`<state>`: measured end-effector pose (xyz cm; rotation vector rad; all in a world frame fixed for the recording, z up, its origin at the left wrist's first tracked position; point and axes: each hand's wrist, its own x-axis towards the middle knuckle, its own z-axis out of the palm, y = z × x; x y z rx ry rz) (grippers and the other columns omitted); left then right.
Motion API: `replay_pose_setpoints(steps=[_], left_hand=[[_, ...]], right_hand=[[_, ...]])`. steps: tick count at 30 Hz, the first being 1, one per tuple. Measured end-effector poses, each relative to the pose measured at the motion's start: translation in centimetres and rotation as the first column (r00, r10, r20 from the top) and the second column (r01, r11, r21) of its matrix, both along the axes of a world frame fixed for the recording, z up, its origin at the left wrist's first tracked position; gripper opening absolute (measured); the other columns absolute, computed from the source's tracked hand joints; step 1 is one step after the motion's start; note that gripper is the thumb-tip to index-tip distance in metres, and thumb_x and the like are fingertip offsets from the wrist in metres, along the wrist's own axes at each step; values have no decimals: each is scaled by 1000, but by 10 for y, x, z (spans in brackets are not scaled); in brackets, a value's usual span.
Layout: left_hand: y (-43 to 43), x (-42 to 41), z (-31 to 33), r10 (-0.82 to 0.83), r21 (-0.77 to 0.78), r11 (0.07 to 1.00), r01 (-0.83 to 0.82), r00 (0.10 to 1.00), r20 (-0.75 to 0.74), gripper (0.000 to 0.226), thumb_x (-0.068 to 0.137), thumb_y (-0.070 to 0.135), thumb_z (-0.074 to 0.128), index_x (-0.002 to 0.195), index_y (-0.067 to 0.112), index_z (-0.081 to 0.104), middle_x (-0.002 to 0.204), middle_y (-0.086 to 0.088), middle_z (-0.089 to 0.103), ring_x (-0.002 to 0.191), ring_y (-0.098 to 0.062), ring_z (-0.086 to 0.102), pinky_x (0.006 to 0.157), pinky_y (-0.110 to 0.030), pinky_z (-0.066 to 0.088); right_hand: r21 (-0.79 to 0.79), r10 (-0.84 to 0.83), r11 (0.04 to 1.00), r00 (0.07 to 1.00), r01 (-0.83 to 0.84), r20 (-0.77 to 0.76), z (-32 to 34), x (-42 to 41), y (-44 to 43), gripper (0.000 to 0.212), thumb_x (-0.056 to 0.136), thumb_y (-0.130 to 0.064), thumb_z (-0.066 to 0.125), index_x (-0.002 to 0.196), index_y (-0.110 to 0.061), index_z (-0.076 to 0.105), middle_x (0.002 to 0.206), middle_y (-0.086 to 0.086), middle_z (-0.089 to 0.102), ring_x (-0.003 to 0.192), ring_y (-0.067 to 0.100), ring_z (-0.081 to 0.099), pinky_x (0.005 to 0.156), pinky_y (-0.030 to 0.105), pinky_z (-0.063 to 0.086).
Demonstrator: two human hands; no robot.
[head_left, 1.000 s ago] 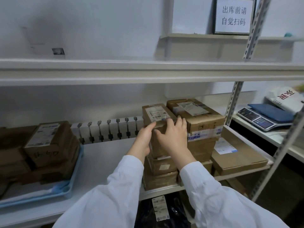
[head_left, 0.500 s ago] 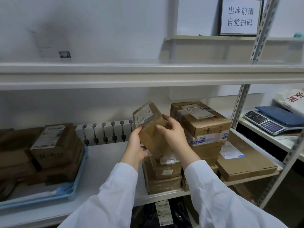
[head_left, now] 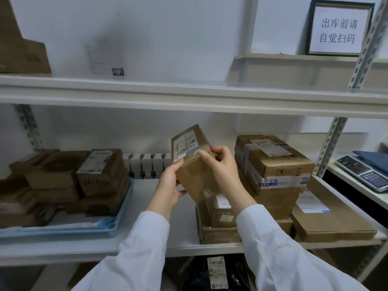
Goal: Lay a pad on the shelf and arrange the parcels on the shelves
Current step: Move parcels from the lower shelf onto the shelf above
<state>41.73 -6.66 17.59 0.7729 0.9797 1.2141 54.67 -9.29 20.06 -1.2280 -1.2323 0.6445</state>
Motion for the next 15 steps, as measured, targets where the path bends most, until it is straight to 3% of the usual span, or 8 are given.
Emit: replay_pose_setpoints(steps=[3, 6, 11, 15], left_hand=[[-13, -9, 1, 21, 37, 999, -20, 1000, -11, 35, 87, 34, 60, 119, 23, 50, 111, -2, 61, 108, -23, 52, 99, -58, 38], [-25, -19, 8, 9, 95, 995, -6, 1000, -30, 36, 87, 27, 60, 121, 24, 46, 105, -3, 62, 98, -21, 57, 78, -46, 50], [-41, -44, 17, 24, 147, 989, -17, 999, -46, 35, 84, 22, 62, 114, 25, 43, 100, -5, 65, 84, -17, 64, 57, -30, 49], [-52, -71, 19, 76, 188, 980, -66, 996, -42, 39, 84, 19, 60, 119, 22, 42, 97, -6, 66, 65, -13, 69, 45, -21, 49]], right_hand=[[6, 15, 1000, 997, -15, -77, 1, -9, -6, 43, 77, -49, 68, 104, -20, 52, 108, 2, 60, 99, 16, 59, 69, 23, 45], [-10, 13, 1000, 995, -14, -98, 3, -17, -8, 45, 76, -49, 69, 108, -22, 49, 118, 3, 55, 104, 16, 56, 82, 29, 48], [-74, 22, 997, 999, -25, -34, 10, -43, -14, 60, 80, -44, 67, 131, -19, 48, 126, 2, 40, 106, 16, 50, 96, 36, 43], [-88, 86, 991, 986, -99, -145, 13, -66, -25, 48, 82, -37, 67, 121, -14, 53, 128, 11, 50, 110, 22, 57, 100, 43, 44]])
